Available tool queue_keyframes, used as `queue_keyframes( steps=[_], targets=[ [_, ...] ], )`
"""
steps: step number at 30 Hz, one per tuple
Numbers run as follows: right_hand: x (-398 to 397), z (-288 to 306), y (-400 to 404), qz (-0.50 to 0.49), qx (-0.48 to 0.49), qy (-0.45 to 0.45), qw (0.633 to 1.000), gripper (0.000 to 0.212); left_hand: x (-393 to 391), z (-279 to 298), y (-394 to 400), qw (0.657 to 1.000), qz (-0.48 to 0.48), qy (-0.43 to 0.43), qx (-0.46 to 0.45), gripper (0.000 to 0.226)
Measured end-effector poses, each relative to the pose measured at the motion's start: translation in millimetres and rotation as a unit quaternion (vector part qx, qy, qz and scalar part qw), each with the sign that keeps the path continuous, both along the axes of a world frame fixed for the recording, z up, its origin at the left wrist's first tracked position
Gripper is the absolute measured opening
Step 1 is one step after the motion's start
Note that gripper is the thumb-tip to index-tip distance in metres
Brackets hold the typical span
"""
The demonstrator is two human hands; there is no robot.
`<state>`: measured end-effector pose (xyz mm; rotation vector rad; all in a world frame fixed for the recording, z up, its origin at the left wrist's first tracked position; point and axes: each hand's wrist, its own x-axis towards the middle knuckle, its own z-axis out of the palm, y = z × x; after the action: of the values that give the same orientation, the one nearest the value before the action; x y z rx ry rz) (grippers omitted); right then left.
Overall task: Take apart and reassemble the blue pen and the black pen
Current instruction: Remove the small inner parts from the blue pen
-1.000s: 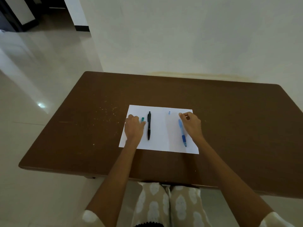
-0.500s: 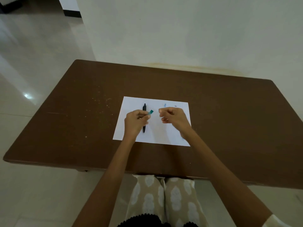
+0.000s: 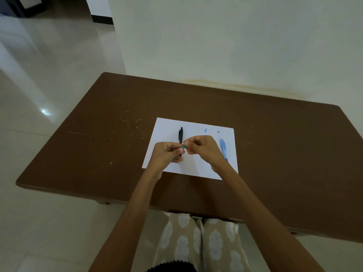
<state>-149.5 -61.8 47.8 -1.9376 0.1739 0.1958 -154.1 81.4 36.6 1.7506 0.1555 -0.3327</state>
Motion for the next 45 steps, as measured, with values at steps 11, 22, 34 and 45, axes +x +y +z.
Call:
queue_keyframes(
  steps=[11,22,34,45],
  targets=[
    [33.2,-12.1,40.7,-0.014,-0.037,-0.005,0.999,0.021,3.6,-10.6,36.8,0.993,0.114,0.011,0.001,0.023],
    [44.7,-38.8,62.1,0.166,-0.287,-0.035,0.943,0.028,3.2,-16.9,43.8,0.965,0.216,0.032,-0.144,0.026],
    [-39.7,-28.2,22.8,-0.093,0.093,0.043,0.990,0.022,-11.9,-3.5,-32.3,0.913,0.220,0.050,-0.340,0.019],
    [-34.5,-44.2,-13.5,-0.265,0.277,0.025,0.923,0.031,-5.3,-19.7,-99.9,0.931,0.180,0.050,-0.314,0.019]
  ],
)
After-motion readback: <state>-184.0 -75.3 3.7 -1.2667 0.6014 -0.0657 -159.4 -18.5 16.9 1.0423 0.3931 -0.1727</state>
